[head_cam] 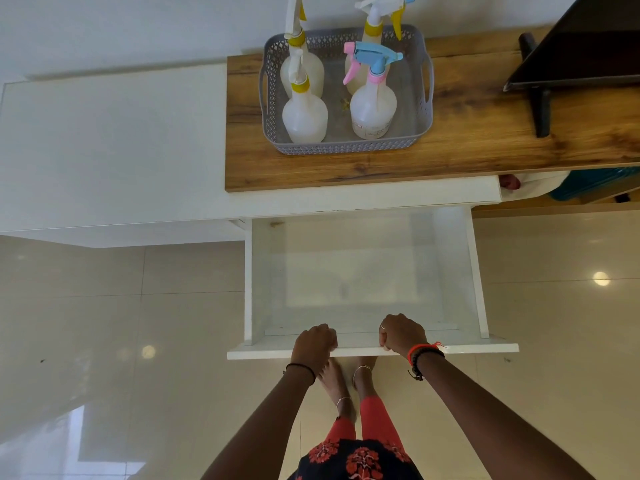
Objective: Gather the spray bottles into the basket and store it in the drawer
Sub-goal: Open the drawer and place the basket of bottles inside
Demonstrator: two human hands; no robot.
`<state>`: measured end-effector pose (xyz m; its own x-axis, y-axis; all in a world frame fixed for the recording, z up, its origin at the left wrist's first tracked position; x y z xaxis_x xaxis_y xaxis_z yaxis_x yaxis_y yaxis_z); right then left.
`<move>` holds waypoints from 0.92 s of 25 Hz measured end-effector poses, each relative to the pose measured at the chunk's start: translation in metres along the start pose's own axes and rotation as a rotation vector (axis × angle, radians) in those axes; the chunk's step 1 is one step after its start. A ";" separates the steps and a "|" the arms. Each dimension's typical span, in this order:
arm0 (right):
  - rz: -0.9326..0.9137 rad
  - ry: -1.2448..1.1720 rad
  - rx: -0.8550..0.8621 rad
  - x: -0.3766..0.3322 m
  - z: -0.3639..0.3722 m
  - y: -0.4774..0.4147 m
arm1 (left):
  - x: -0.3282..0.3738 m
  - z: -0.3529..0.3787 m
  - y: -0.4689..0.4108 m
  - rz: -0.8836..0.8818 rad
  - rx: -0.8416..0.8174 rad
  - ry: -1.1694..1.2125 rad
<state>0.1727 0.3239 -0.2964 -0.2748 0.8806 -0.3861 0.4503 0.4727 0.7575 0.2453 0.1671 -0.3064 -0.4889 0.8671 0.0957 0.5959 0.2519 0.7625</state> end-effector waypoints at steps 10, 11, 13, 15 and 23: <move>-0.031 -0.060 -0.168 0.010 0.019 -0.004 | -0.002 0.011 0.000 0.005 -0.153 0.017; -0.031 -0.072 -0.170 0.011 0.020 -0.006 | -0.002 0.011 0.000 0.017 -0.160 0.000; -0.004 -0.124 -0.124 0.016 0.015 -0.010 | -0.003 0.009 -0.002 0.041 -0.156 -0.021; 0.037 -0.227 -0.016 0.023 -0.001 -0.018 | -0.004 -0.009 -0.008 0.054 -0.107 0.017; 0.120 -0.751 0.546 0.048 -0.161 -0.048 | -0.037 -0.224 -0.059 -0.008 0.418 0.605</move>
<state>0.0009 0.3376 -0.2661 0.3345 0.6262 -0.7043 0.8290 0.1599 0.5359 0.0856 0.0245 -0.2119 -0.6886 0.5057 0.5196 0.7246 0.5053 0.4686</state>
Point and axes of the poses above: each hand's wrist, its own y-axis away from the middle knuckle, its own z-axis out of the palm, x = y × z, the point moved 8 cm from there along -y, towards the middle knuckle, and after that the axes turned 14 degrees about -z, right-handed, at the moved point
